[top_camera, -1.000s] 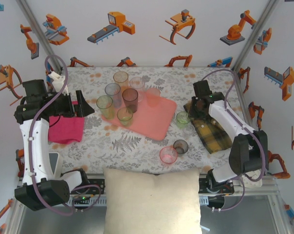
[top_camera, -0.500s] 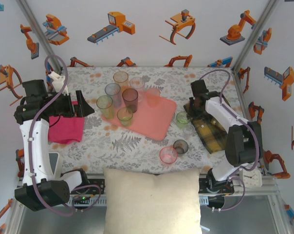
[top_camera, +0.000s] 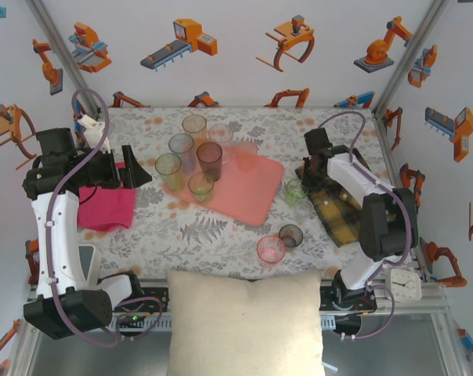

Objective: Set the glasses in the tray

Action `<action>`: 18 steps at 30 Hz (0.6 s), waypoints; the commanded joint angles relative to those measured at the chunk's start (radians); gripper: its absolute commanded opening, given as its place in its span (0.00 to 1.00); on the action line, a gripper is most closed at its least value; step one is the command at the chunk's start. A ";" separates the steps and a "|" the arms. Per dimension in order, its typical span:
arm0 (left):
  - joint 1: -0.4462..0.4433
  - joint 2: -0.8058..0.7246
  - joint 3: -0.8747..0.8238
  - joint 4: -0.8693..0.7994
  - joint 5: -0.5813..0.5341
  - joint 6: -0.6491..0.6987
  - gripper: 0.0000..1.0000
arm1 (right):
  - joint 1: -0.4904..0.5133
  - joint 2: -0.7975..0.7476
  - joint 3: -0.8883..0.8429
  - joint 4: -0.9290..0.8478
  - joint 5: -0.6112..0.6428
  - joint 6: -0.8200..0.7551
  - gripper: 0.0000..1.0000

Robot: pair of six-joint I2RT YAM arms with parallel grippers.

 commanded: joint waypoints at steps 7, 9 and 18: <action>0.004 -0.027 0.013 -0.010 0.002 0.012 0.97 | -0.008 0.006 0.043 0.003 0.032 -0.023 0.10; 0.004 -0.029 0.013 -0.011 -0.001 0.011 0.97 | -0.008 0.003 0.044 0.003 0.032 -0.025 0.09; 0.004 -0.022 0.013 -0.010 0.001 0.008 0.97 | -0.008 -0.022 0.055 0.003 0.022 -0.024 0.04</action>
